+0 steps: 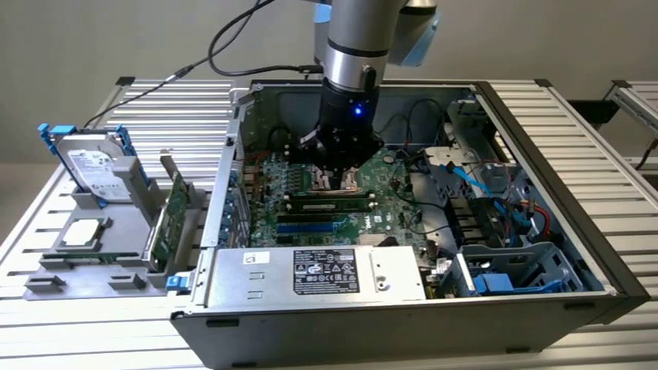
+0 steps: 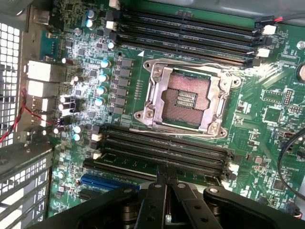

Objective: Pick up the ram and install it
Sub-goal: 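Press down the ram until it locks into place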

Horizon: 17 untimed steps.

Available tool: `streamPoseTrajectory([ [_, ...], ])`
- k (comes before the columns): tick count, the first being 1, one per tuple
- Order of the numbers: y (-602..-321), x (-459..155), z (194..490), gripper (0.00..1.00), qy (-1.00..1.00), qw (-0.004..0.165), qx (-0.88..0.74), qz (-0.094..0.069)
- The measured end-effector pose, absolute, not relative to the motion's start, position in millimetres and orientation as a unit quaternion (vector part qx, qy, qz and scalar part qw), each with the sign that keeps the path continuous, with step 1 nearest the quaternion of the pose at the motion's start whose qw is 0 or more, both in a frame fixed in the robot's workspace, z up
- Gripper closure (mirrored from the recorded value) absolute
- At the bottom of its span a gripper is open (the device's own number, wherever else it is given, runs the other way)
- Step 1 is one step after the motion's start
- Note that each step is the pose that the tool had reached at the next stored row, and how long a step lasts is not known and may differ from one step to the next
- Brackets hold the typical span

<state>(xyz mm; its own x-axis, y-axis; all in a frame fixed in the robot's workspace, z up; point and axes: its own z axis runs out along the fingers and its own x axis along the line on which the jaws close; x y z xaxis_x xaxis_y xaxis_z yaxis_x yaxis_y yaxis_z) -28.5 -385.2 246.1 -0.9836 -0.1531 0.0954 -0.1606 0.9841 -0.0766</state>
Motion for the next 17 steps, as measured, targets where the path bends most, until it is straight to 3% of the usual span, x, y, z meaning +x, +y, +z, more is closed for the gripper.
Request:
streamPoseTrajectory([
  [17,-389.0,-31.8,246.2,0.89,-0.997,0.025,0.05,0.043],
])
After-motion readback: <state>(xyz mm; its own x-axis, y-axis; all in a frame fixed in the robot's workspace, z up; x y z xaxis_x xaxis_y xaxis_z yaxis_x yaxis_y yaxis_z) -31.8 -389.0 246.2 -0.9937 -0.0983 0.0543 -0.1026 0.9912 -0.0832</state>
